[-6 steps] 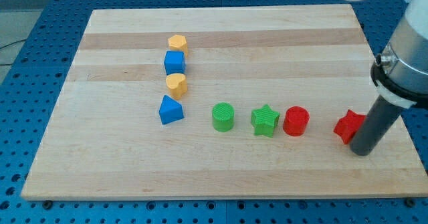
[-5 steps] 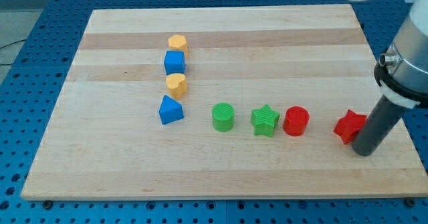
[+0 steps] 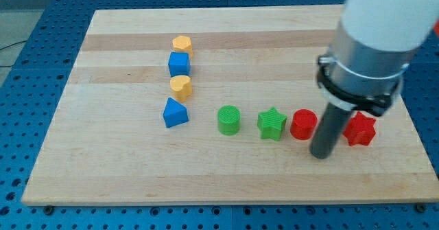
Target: Move the red circle to the top of the yellow hexagon
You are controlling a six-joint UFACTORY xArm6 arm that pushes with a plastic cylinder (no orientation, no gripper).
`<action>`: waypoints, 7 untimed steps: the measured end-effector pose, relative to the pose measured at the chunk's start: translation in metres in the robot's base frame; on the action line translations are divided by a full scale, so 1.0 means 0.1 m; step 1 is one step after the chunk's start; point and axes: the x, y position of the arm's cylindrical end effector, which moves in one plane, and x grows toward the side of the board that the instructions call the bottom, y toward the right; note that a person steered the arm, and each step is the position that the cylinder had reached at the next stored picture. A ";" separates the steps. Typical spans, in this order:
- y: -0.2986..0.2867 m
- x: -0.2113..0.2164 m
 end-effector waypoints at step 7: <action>-0.12 -1.14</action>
